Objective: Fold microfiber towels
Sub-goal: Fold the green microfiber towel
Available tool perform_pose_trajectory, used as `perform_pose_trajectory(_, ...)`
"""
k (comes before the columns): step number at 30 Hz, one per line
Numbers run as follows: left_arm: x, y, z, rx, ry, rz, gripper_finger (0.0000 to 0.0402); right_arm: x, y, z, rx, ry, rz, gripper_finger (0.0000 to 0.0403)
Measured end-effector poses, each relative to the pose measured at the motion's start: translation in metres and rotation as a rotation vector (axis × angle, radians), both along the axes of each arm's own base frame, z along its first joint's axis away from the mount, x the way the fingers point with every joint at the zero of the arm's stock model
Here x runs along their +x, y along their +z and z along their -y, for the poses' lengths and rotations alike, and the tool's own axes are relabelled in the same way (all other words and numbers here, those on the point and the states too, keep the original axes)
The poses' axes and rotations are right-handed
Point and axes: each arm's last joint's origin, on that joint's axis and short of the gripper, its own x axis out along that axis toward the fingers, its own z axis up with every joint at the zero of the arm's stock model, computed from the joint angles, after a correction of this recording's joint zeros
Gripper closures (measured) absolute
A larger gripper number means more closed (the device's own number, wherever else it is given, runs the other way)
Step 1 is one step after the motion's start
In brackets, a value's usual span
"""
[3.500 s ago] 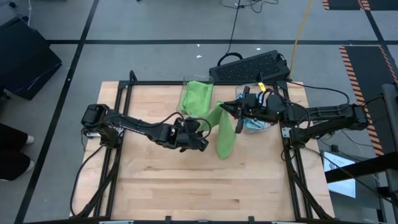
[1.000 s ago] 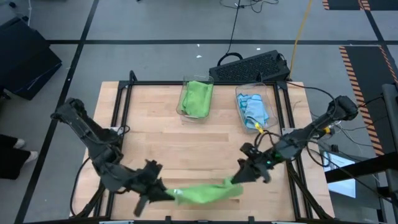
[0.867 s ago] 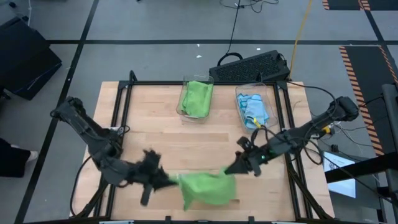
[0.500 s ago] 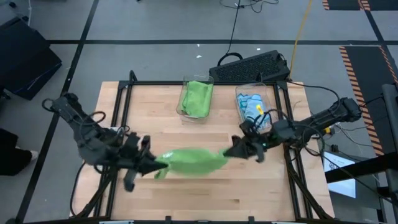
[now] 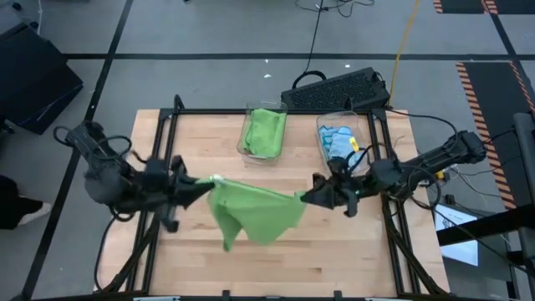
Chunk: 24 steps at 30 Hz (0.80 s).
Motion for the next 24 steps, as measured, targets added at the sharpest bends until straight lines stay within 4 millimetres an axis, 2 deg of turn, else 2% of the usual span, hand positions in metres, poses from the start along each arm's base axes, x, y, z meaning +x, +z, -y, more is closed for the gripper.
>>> perform_pose_trajectory(1,-0.003,-0.011,-0.003,0.017,0.030,-0.097,0.0401,0.000,-0.001,0.002,-0.013,-0.016,-0.012,0.0399)
perform_pose_trajectory(3,-0.005,-0.027,-0.005,-0.084,0.025,-0.183,0.0401,0.003,-0.003,0.007,-0.004,-0.026,-0.021,0.0399)
perform_pose_trajectory(5,0.001,-0.013,-0.007,-0.174,-0.056,-0.085,0.0401,0.004,0.003,0.012,0.011,-0.030,0.058,0.0399)
perform_pose_trajectory(7,0.000,0.016,-0.010,-0.122,-0.069,0.079,0.0401,-0.001,0.016,0.016,-0.010,-0.069,0.182,0.0399)
perform_pose_trajectory(8,-0.003,0.019,-0.010,-0.062,-0.030,0.071,0.0401,-0.005,0.021,0.017,-0.028,-0.102,0.216,0.0399)
perform_pose_trajectory(9,-0.005,0.013,-0.010,-0.008,0.015,0.007,0.0401,-0.006,0.022,0.018,-0.047,-0.122,0.218,0.0399)
perform_pose_trajectory(11,-0.011,-0.015,-0.016,0.033,0.089,-0.206,0.0401,-0.005,0.017,0.021,-0.079,-0.141,0.163,0.0399)
perform_pose_trajectory(13,-0.015,-0.047,-0.023,-0.069,0.108,-0.395,0.0401,-0.002,0.013,0.024,-0.082,-0.149,0.128,0.0399)
perform_pose_trajectory(14,-0.012,-0.049,-0.024,-0.162,0.103,-0.398,0.0401,-0.002,0.013,0.026,-0.075,-0.150,0.123,0.0399)
perform_pose_trajectory(16,-0.006,-0.025,-0.022,-0.252,0.031,-0.241,0.0401,-0.004,0.016,0.027,-0.053,-0.151,0.141,0.0399)
perform_pose_trajectory(18,-0.011,0.009,-0.015,-0.141,-0.060,-0.042,0.0402,-0.006,0.018,0.027,-0.053,-0.150,0.153,0.0399)
perform_pose_trajectory(19,-0.015,0.016,-0.014,-0.066,-0.046,-0.009,0.0402,-0.006,0.018,0.027,-0.057,-0.150,0.152,0.0399)
perform_pose_trajectory(20,-0.018,0.013,-0.013,0.005,0.012,-0.051,0.0402,-0.005,0.017,0.027,-0.060,-0.152,0.145,0.0399)
perform_pose_trajectory(22,-0.021,-0.011,-0.019,0.063,0.127,-0.219,0.0402,-0.004,0.015,0.028,-0.071,-0.161,0.130,0.0399)
perform_pose_trajectory(24,-0.021,-0.027,-0.024,-0.048,0.109,-0.303,0.0402,-0.004,0.016,0.030,-0.071,-0.168,0.139,0.0399)
